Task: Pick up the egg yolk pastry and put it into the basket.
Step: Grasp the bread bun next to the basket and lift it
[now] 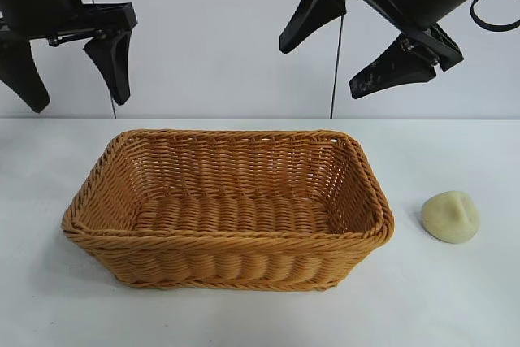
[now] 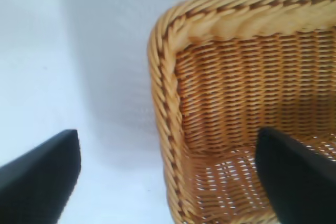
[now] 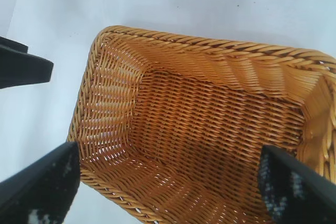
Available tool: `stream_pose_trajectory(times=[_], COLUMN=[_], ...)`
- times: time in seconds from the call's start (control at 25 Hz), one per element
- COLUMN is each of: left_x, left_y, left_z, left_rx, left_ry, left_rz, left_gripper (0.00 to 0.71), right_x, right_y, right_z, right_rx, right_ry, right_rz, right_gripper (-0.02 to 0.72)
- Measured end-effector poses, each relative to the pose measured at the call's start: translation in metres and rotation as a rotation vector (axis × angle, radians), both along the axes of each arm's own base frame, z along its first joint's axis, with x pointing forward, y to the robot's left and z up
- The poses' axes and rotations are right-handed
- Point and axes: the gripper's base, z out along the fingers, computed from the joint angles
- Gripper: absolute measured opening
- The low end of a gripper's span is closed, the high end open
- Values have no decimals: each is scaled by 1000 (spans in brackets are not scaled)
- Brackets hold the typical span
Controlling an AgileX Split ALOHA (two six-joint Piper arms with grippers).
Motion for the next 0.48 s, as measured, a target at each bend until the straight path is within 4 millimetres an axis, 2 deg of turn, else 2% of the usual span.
stream_pose_trajectory(times=[0.2,0.32,0.48], left_x=[4,2,-4], left_y=[37,46,48], left_z=[0,-1,-2], left_rx=[17,26,49], left_ry=[2,27,90], left_rz=[63,60,35], left_gripper=[694,694,694], right_x=[0,0,0], right_y=[0,0,0], right_z=[0,0,0], right_rx=[0,0,0], right_ry=[0,0,0], right_rz=[0,0,0], right_gripper=[633,633,633])
